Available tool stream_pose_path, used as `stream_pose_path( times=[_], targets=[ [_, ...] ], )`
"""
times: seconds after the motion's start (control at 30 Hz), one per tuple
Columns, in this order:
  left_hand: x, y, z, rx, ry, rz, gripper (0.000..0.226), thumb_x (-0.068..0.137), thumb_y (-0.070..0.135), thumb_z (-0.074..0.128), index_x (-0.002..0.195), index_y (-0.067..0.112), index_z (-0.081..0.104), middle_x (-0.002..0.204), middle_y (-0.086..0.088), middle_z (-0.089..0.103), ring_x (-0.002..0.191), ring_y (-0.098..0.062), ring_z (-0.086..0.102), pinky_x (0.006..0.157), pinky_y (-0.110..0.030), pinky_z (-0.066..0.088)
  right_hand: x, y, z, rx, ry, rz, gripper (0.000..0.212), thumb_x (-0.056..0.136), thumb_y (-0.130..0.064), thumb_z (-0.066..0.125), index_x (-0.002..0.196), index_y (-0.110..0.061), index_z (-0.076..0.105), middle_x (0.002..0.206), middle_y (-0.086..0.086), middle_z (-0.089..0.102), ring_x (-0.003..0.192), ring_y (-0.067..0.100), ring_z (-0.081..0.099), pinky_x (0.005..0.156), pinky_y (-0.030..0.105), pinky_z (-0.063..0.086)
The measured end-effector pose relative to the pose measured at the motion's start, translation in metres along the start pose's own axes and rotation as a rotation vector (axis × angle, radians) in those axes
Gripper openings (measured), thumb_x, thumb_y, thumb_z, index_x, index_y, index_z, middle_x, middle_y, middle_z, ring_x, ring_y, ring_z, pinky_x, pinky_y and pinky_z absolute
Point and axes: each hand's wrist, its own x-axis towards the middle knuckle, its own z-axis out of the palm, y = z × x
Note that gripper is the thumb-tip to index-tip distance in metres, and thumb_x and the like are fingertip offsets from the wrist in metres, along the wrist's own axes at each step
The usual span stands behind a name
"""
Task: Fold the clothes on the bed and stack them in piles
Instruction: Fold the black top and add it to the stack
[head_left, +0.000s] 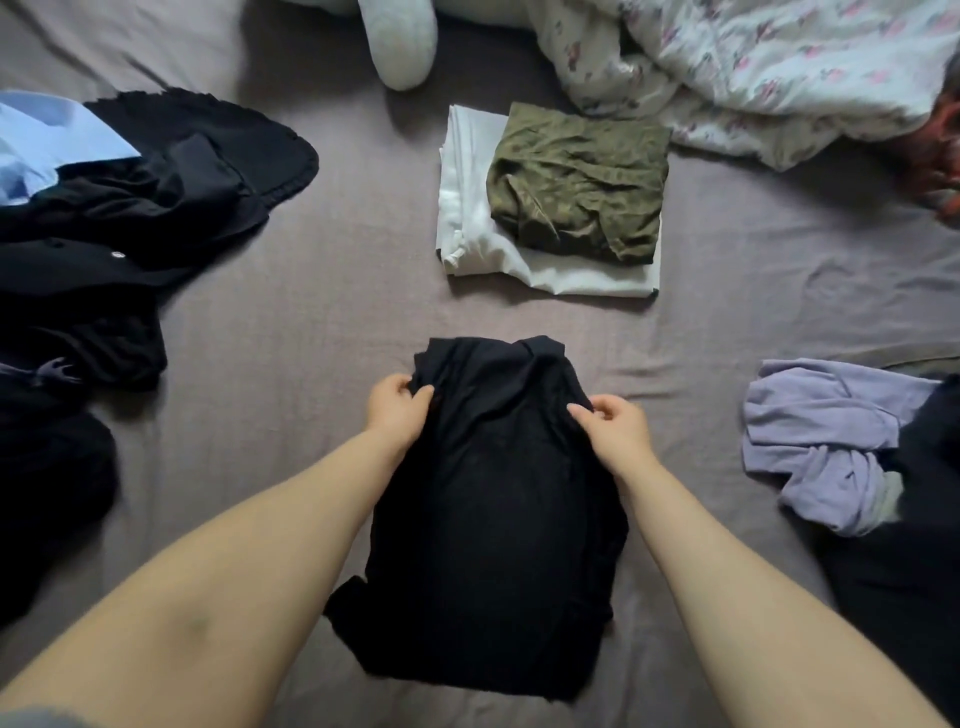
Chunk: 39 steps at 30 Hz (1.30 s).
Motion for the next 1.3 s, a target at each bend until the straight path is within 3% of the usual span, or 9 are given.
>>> stream_pose_path(
  times=[0.13,0.33,0.47,0.57,0.67,0.83,0.97,1.13,1.3],
  targets=[
    [-0.024,-0.038,-0.035,0.012,0.044,0.020,0.004,0.089,0.004,0.057,0.089,0.004,0.053,0.068,-0.002,0.049,0.067,-0.018,0.047,0.057,-0.028,0.033,-0.020,0.014,-0.035,0.012,0.252,-0.011,0.009,0.093,-0.012,0.056,0.086,-0.006,0.056,0.077,0.004,0.055,0.070,0.018,0.049,0.059,0.027,0.034],
    [-0.051,-0.104,-0.064,0.548,-0.367,-0.124,0.019,0.080,0.013,0.066,0.074,0.018,0.049,0.070,0.002,0.055,0.074,-0.020,0.056,0.061,-0.029,0.036,-0.038,0.060,-0.055,-0.719,-0.217,0.283,0.034,0.082,-0.028,0.062,0.061,-0.016,0.038,0.065,0.003,0.052,0.064,0.021,0.046,0.062,0.029,0.037],
    [-0.039,-0.070,-0.047,0.473,-0.109,0.118,0.009,0.081,0.023,0.065,0.086,0.018,0.058,0.085,0.003,0.054,0.088,-0.023,0.056,0.076,-0.031,0.044,-0.031,0.026,-0.038,-1.004,-0.277,0.140,0.025,0.080,-0.038,0.058,0.098,-0.023,0.052,0.106,-0.002,0.056,0.103,0.021,0.054,0.079,0.031,0.044],
    [-0.027,-0.036,-0.023,0.383,-0.144,0.247,0.037,0.082,0.033,0.069,0.115,0.019,0.060,0.108,0.000,0.055,0.105,-0.020,0.054,0.096,-0.036,0.045,-0.025,0.001,-0.009,-0.820,-0.180,-0.101,0.039,0.083,-0.045,0.058,0.113,-0.021,0.056,0.116,-0.001,0.055,0.113,0.021,0.052,0.093,0.036,0.045],
    [-0.021,-0.017,-0.005,0.692,-0.335,0.254,0.052,0.079,0.042,0.072,0.123,0.022,0.050,0.119,-0.003,0.050,0.114,-0.023,0.050,0.096,-0.039,0.043,-0.032,-0.015,0.022,-0.739,-0.417,-0.115,0.052,0.078,-0.066,0.059,0.108,-0.024,0.060,0.104,-0.009,0.062,0.099,0.014,0.059,0.083,0.033,0.049],
    [-0.028,-0.019,-0.003,1.009,-0.428,0.217,0.031,0.091,0.038,0.058,0.115,0.019,0.053,0.119,-0.005,0.063,0.110,-0.027,0.058,0.084,-0.035,0.045,-0.027,-0.008,0.029,-0.650,-0.414,-0.137,0.020,0.088,-0.032,0.064,0.084,-0.013,0.064,0.079,-0.001,0.061,0.079,0.018,0.059,0.065,0.028,0.042],
    [-0.026,-0.002,-0.023,0.793,-0.138,0.256,0.022,0.092,0.031,0.053,0.111,0.020,0.058,0.109,-0.005,0.067,0.103,-0.029,0.062,0.076,-0.032,0.044,-0.013,-0.020,-0.001,-0.179,-0.109,-0.130,0.032,0.090,-0.021,0.063,0.077,0.008,0.059,0.066,0.008,0.047,0.064,0.014,0.043,0.056,0.026,0.033],
    [-0.001,0.052,-0.039,0.126,0.035,0.209,0.013,0.086,0.016,0.054,0.081,0.026,0.047,0.070,0.000,0.070,0.058,-0.017,0.069,0.070,-0.042,0.056,0.016,-0.063,-0.040,0.080,0.143,-0.171,0.030,0.094,-0.017,0.055,0.065,-0.011,0.050,0.056,0.001,0.044,0.044,0.004,0.034,0.047,0.022,0.030],
    [0.027,0.093,-0.040,-0.199,0.155,0.270,0.022,0.086,0.009,0.055,0.080,0.030,0.053,0.085,0.000,0.070,0.079,-0.015,0.070,0.080,-0.046,0.056,0.055,-0.107,-0.040,0.244,0.170,-0.194,0.020,0.094,-0.016,0.052,0.074,-0.013,0.053,0.056,-0.001,0.061,0.038,0.001,0.046,0.046,0.015,0.039]
  ],
)
